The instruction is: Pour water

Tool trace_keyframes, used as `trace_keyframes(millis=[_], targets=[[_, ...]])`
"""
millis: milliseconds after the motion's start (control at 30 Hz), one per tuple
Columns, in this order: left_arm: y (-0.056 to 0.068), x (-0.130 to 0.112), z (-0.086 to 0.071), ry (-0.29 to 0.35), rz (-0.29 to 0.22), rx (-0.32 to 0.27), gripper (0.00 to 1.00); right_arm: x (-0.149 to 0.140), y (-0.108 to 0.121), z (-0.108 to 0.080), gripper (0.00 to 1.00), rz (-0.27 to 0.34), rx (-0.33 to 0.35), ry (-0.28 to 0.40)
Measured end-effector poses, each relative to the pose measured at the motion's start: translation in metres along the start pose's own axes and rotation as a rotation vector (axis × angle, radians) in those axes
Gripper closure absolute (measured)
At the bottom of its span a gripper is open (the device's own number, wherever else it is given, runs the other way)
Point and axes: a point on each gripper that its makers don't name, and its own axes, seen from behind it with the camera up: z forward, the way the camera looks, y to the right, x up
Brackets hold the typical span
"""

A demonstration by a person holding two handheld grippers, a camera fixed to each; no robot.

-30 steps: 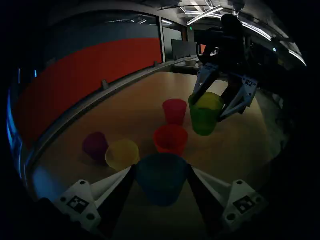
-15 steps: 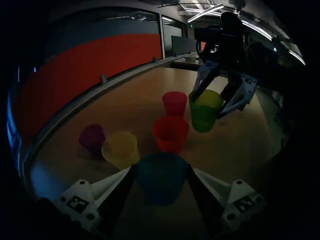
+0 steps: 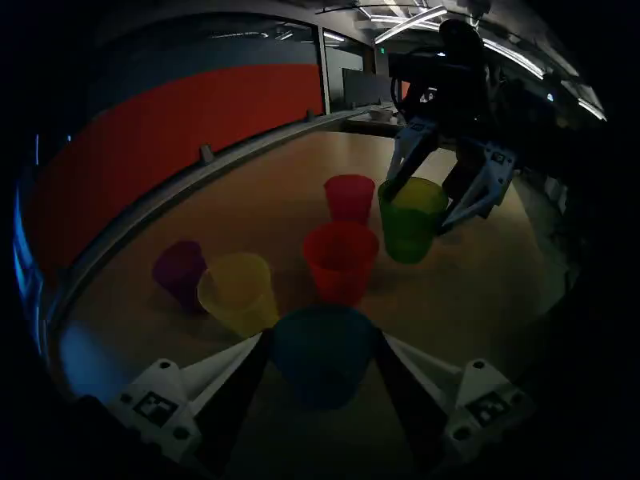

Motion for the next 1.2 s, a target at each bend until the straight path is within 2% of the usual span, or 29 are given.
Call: trace_keyframes(millis=[1200], targets=[[0.0,-0.02,-0.02,0.006,-0.012,-0.005,0.1,-0.026,-0.005,0.012,0.03,-0.01,0.006,-0.045]])
